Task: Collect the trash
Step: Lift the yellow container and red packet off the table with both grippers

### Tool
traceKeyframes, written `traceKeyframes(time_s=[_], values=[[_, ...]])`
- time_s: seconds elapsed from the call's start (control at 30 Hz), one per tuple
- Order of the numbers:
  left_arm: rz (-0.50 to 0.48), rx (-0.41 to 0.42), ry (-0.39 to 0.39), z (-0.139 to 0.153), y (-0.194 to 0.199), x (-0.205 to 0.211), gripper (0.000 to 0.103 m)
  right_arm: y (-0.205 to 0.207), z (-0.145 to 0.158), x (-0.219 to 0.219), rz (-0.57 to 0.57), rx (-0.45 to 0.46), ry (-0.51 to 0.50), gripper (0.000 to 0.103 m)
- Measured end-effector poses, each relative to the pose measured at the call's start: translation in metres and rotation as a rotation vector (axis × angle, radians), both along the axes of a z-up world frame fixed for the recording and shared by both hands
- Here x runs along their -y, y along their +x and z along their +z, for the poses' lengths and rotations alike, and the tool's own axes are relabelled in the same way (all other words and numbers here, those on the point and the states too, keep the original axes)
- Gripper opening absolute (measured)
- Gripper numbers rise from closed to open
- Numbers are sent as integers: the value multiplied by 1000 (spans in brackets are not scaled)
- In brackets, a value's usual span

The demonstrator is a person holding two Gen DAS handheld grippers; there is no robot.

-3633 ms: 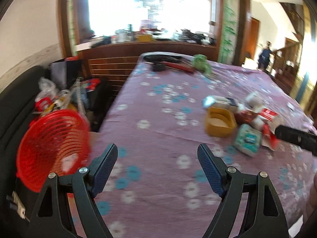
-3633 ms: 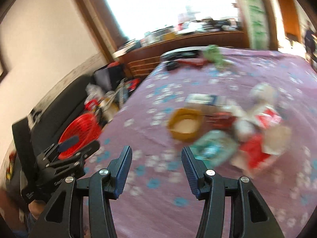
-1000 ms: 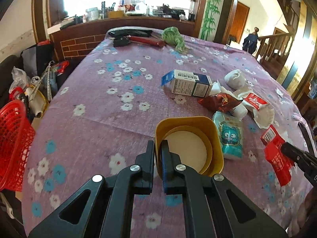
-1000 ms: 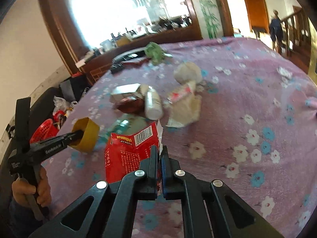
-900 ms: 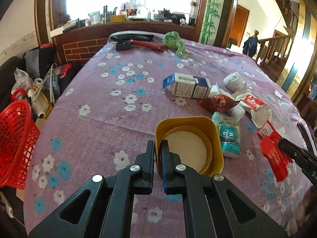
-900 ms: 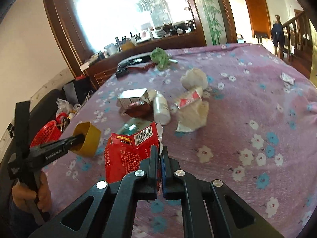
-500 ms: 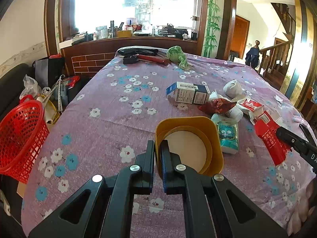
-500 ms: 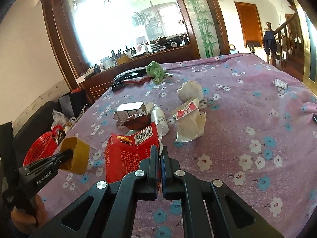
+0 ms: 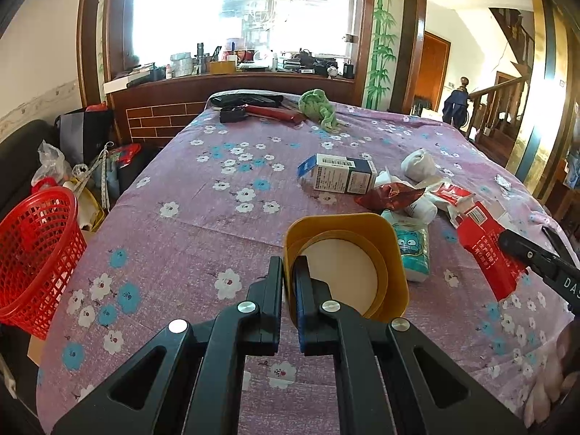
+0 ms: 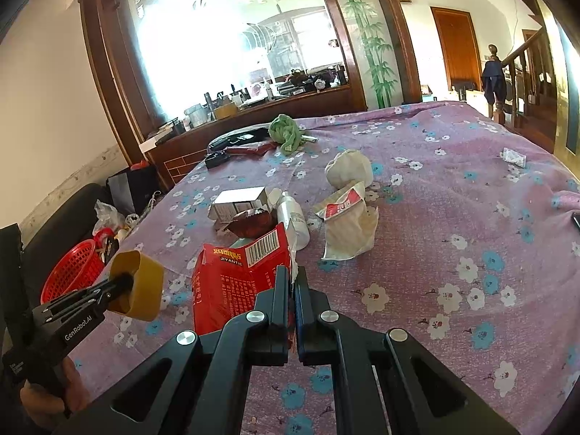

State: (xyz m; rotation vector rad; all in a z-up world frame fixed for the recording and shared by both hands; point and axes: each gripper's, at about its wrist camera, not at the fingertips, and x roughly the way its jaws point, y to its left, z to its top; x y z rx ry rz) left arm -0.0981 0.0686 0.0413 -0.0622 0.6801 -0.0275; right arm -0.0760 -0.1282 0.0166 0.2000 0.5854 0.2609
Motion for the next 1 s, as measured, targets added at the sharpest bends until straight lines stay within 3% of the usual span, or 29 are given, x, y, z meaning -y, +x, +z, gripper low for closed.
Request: traceKeyframes(time_s=[1.0], values=[[9, -5, 2, -3, 0, -1, 6, -2, 0, 1, 18, 10, 13, 4]])
